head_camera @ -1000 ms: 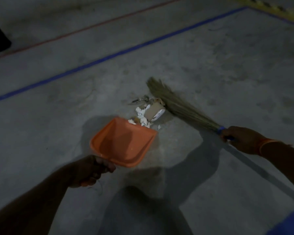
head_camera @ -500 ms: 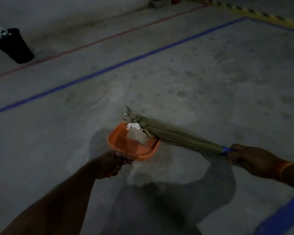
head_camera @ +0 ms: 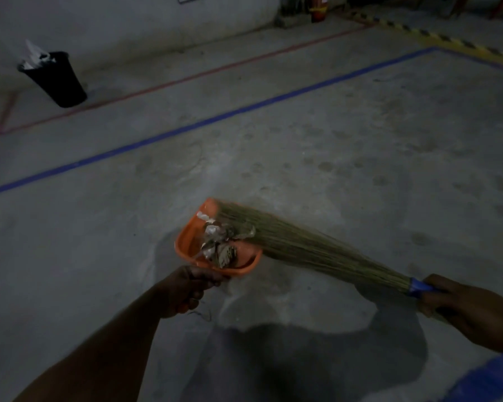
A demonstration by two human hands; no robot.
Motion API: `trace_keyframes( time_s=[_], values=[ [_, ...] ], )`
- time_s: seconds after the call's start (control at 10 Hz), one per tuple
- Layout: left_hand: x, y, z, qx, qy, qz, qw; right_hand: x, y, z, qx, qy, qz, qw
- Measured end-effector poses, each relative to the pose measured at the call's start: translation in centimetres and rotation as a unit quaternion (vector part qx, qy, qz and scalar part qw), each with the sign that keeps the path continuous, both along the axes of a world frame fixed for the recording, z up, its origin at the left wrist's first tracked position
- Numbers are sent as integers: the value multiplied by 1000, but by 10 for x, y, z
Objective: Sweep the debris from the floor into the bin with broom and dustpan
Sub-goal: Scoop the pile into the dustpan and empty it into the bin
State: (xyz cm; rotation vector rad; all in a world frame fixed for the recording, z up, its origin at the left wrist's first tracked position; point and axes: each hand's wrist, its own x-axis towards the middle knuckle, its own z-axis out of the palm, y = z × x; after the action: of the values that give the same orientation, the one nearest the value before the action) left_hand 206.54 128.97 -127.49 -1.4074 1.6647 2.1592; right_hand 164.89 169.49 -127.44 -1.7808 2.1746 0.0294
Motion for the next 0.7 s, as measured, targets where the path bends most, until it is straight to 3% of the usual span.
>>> trace_keyframes(
  time_s=[0.3, 0.5, 0.7],
  values=[
    [23, -6, -6, 15, 23, 26, 999, 9, -17, 19, -24, 66, -27, 997],
    [31, -16, -22, 15, 19, 5, 1000, 31, -36, 42, -37, 34, -78, 996],
    [34, -13, -20, 9, 11, 27, 1000, 19, -46, 35, -43, 50, -52, 996]
  ],
)
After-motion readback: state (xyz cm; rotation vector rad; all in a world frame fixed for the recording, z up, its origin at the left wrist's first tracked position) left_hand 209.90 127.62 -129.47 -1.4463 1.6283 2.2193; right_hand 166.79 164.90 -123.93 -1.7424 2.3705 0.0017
